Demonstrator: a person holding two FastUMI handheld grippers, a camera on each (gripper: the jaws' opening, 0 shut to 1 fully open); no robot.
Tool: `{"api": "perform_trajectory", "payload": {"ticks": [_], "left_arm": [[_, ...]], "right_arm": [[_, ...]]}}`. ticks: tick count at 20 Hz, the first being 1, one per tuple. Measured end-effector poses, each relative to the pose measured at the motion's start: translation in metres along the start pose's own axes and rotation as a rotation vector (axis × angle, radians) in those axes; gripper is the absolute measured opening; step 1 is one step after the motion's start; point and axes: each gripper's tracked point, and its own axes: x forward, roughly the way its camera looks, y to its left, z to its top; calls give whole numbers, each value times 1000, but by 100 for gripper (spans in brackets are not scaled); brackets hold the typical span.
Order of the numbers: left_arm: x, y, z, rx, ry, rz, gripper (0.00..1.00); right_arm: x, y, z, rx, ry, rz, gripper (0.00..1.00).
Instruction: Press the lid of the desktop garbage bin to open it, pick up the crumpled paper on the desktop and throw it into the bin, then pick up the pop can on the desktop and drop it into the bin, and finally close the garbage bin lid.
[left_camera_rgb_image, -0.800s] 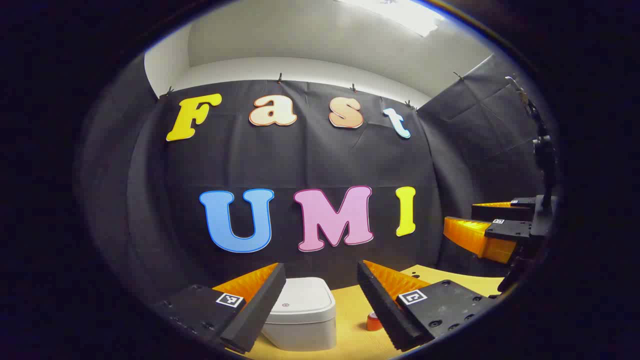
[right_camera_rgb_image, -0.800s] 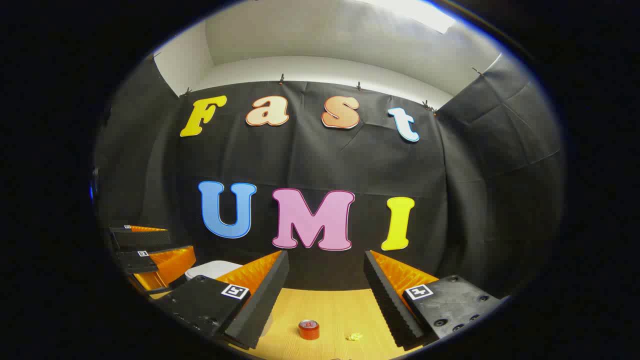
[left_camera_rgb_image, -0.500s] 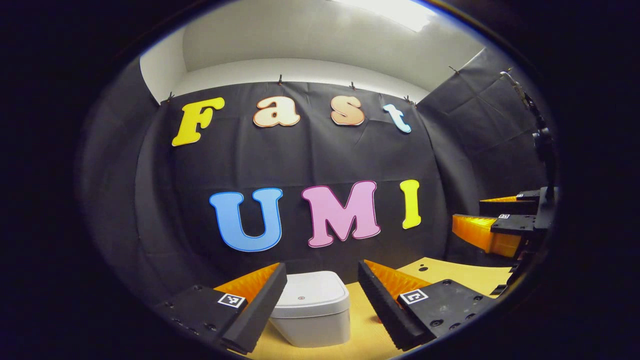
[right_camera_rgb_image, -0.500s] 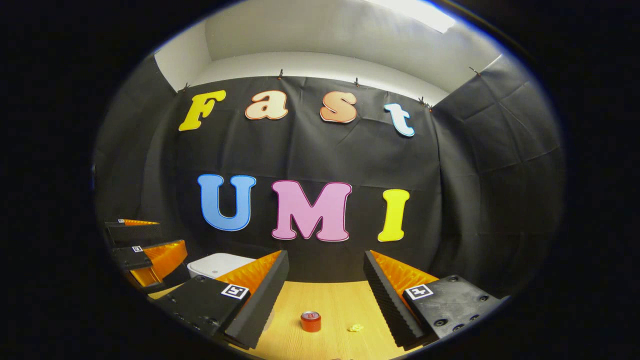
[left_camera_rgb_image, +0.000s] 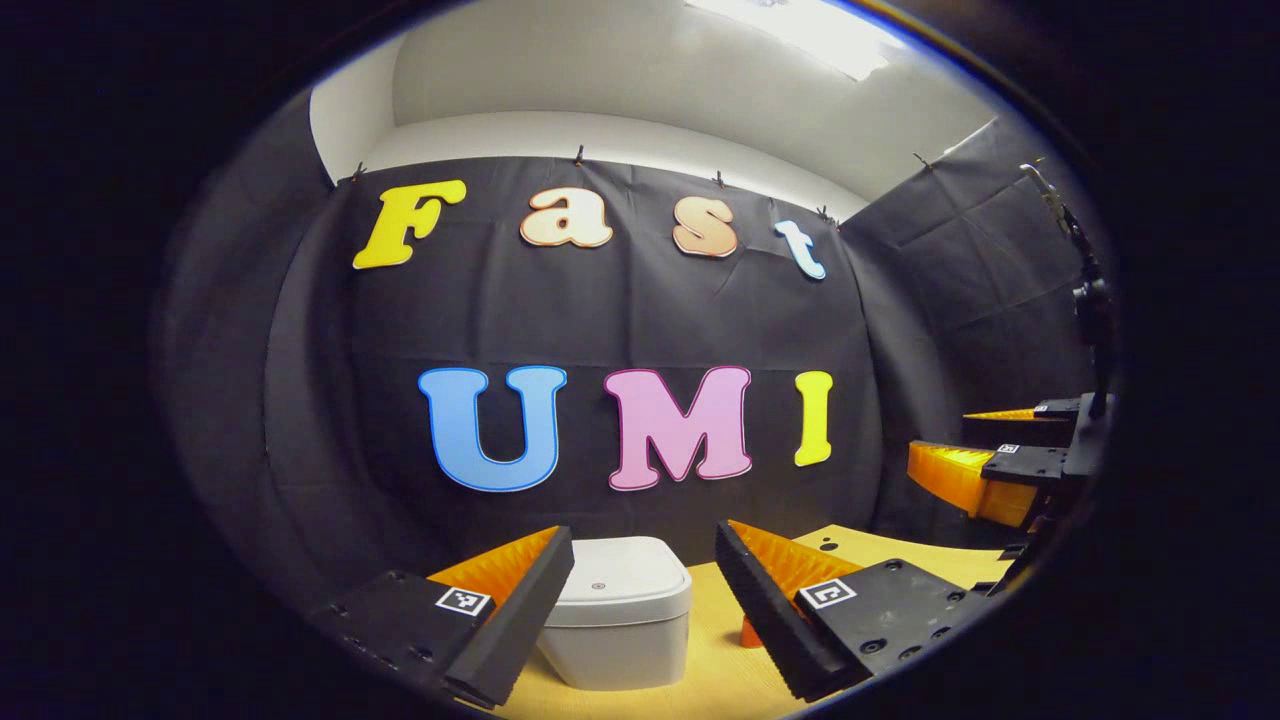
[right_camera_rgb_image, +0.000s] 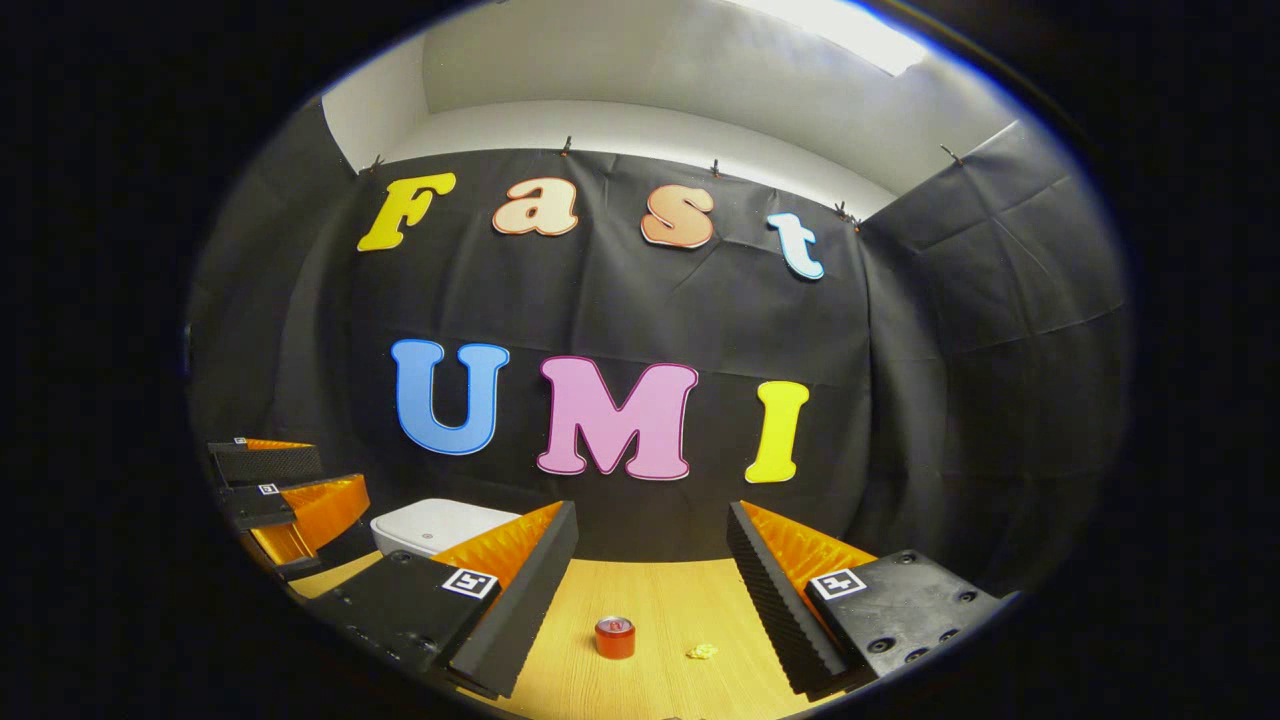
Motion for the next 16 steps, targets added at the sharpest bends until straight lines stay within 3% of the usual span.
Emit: {"api": "perform_trajectory", "payload": {"ticks": [9, 12, 16], "left_arm": [[53, 0, 12, -29, -20, 26, 96], [69, 10, 15, -25, -20, 68, 95], [99, 22, -2, -25, 33, 92, 74]], "right_arm": [[58, -5, 11, 12, -30, 62, 97], [71, -5, 11, 10, -39, 87, 97], [84, -9, 2, 7, -28, 114, 97]]}}
